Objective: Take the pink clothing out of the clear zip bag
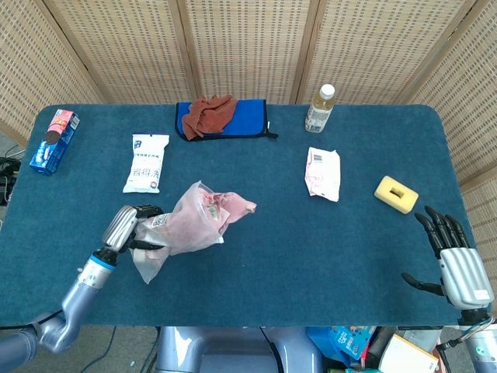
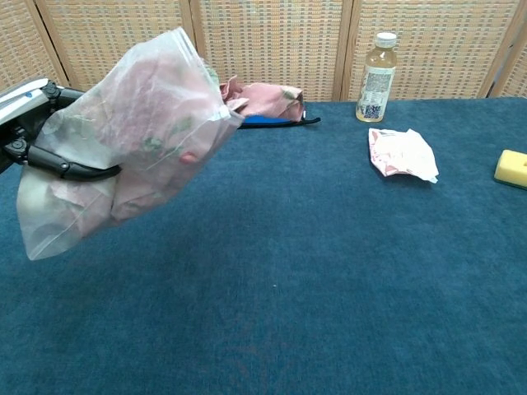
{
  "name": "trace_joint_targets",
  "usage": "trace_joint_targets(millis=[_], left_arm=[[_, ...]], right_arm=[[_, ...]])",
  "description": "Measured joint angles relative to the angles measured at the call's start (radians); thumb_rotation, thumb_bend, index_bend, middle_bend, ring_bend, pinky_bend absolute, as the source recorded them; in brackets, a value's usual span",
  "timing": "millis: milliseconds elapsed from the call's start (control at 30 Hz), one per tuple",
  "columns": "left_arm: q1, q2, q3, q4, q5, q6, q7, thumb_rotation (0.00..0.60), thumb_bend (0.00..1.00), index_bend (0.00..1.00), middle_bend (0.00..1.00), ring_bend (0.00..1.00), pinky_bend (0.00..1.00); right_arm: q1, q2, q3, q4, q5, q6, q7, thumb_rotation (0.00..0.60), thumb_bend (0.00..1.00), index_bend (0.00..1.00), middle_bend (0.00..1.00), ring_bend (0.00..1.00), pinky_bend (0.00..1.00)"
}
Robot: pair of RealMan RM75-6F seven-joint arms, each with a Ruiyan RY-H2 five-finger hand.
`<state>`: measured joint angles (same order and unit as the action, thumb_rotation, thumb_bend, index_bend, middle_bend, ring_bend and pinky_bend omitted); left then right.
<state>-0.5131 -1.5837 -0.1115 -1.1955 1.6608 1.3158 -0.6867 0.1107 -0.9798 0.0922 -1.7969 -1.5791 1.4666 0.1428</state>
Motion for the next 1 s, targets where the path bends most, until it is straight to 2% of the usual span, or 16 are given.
trace_joint_targets(millis=[133,233,333,467,700,867,1000], left_arm=[[-0.033,-0.038,-0.012,0.024,0.01,0.005,0.013,0.6,0.23,0.68,0.66,0.58,0.56],[-0.064,-0.084,-0.021,0.052,0.021,0.009,0.035,0.6,0.23,0.69,0.66,0.58,0.56],[-0.088,-0.13,-0.033,0.083,0.031,0.035,0.05,0.6,0.23,0.69,0.66,0.58,0.56],[-0.114,-0.181,-0.049,0.106,0.043,0.085,0.061,0.6,0.23,0.7,0.66,0.59,0.56],[-0.155,-0.22,-0.071,0.086,0.043,0.107,0.101,0.6,0.23,0.7,0.66,0.59,0.56],[-0.169,-0.219,-0.07,0.046,0.034,0.093,0.15,0.6,0.23,0.7,0.66,0.59,0.56],[-0.179,-0.22,-0.076,0.007,0.011,0.074,0.176,0.6,0.23,0.7,0.66,0.59,0.56]], right_arm=[[0.033,0.049,0.017,-0.027,-0.013,-0.024,0.121,0.6,0.01,0.08,0.0,0.0,0.0],[0.072,0.095,0.035,-0.061,-0.008,-0.068,0.217,0.6,0.06,0.13,0.0,0.0,0.0],[0.11,0.142,0.053,-0.097,0.009,-0.125,0.315,0.6,0.1,0.15,0.0,0.0,0.0],[0.168,0.22,0.078,-0.152,0.037,-0.217,0.415,0.6,0.11,0.16,0.0,0.0,0.0],[0.246,0.299,0.116,-0.254,0.083,-0.313,0.454,0.6,0.12,0.18,0.0,0.0,0.0],[0.278,0.318,0.134,-0.31,0.101,-0.351,0.451,0.6,0.12,0.26,0.0,0.0,0.0],[0.303,0.33,0.146,-0.348,0.113,-0.381,0.457,0.6,0.13,0.29,0.0,0.0,0.0]])
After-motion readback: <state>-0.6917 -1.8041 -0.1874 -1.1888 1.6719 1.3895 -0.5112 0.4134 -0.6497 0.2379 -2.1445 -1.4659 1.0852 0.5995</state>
